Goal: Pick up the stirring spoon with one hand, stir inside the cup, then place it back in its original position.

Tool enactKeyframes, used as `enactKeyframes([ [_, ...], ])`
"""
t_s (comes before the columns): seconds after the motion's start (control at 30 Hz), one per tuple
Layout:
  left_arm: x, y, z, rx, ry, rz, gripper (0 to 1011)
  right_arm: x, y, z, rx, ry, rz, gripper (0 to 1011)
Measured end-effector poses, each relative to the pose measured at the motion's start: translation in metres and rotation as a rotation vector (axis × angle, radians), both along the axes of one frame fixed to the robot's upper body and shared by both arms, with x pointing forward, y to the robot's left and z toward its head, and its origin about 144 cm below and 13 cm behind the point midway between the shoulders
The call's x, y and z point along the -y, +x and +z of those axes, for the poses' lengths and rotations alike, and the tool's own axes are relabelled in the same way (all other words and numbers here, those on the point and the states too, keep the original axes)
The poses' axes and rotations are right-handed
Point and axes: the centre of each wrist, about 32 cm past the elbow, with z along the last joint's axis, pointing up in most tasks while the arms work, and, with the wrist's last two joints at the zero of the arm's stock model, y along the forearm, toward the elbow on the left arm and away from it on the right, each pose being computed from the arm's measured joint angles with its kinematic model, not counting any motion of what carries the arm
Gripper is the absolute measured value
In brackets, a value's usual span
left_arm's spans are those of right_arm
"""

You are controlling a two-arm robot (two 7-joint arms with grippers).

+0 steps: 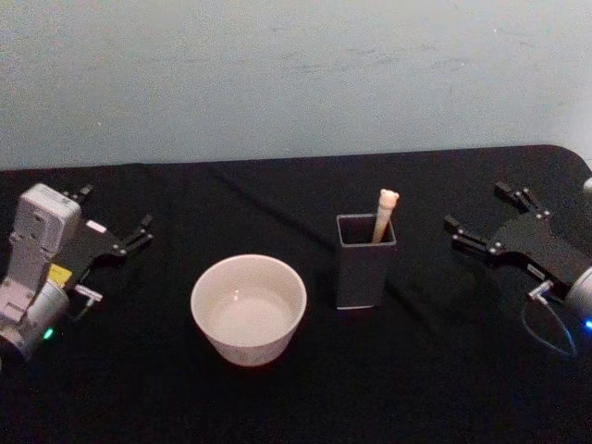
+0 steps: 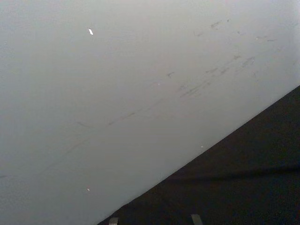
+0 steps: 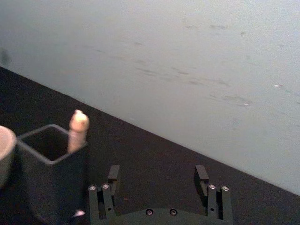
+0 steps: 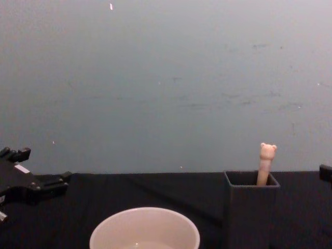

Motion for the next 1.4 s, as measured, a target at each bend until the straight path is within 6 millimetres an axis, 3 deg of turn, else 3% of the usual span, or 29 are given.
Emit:
enactKeyframes([
  [0.3, 0.0, 0.0, 0.0, 0.0, 0.0, 0.0, 1002, 0.003, -0.006, 0.005, -0.07, 0.058, 0.118, 1002],
  [0.73, 0.0, 0.0, 0.0, 0.0, 0.0, 0.0, 1001, -0.011, -0.001, 0.008, -0.116, 0.105, 0.205, 1000],
  [1.4, 0.0, 0.0, 0.0, 0.0, 0.0, 0.0, 1001, -0.037, 0.031, 0.007, -0.115, 0.132, 0.25, 1002],
])
